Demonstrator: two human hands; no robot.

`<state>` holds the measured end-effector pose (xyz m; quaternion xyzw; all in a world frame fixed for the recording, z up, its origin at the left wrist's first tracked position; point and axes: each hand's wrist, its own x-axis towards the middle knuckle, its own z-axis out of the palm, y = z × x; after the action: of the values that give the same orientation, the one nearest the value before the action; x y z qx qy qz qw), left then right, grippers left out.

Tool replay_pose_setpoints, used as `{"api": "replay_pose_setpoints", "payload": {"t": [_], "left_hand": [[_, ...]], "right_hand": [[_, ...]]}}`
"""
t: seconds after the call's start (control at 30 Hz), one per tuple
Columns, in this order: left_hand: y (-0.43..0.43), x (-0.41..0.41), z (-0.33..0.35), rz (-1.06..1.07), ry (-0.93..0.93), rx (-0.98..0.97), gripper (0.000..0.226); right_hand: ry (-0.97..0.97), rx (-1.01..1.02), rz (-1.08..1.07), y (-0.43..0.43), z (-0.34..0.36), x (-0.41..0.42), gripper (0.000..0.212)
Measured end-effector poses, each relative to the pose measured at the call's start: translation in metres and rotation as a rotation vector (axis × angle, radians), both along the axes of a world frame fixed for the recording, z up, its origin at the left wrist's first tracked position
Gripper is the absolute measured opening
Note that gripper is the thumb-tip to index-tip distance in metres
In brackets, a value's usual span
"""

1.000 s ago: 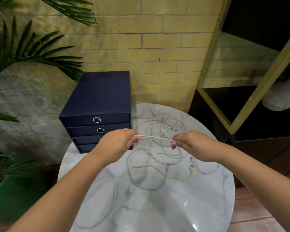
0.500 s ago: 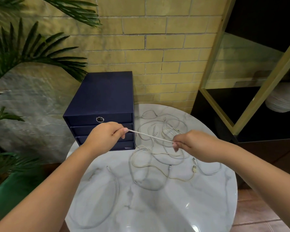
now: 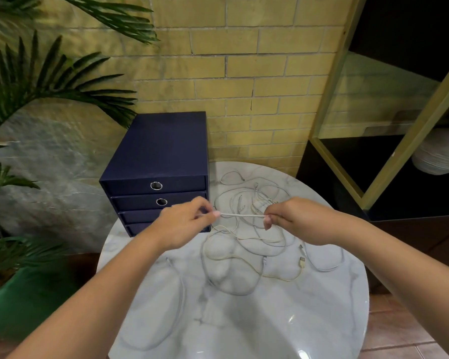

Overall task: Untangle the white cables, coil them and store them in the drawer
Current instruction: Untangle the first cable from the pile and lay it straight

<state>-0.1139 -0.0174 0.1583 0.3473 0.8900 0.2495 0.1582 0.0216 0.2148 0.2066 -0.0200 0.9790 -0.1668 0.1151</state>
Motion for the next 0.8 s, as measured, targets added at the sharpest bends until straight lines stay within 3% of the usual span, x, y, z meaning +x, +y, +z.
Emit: {"api": "replay_pose_setpoints", "payload": {"t": [0.1,0.3,0.47,0.8], "left_hand": [[0.023,0.026,0.002,-0.100,-0.015,0.067,0.030],[0.030,0.035,0.004,-0.160,0.258,0.044,0.037],[0.026,0.025,0.002,-0.138,0.210,0.066,0.036],[0.018,0.012,0.011,-0.241,0.167,-0.008,0.022]], "right_hand": [[-0.002,0.019,0.017,-0.009,-0.002,-0.004,0.028],[-0.023,-0.025,-0.021,-0.004,-0.006,0.002,0.014],[-0.066,-0.047,-0.035,0.005,-0.012,0.005,0.013],[-0.200,-0.285,0.055,0.004,0.000,0.014,0.024]]}}
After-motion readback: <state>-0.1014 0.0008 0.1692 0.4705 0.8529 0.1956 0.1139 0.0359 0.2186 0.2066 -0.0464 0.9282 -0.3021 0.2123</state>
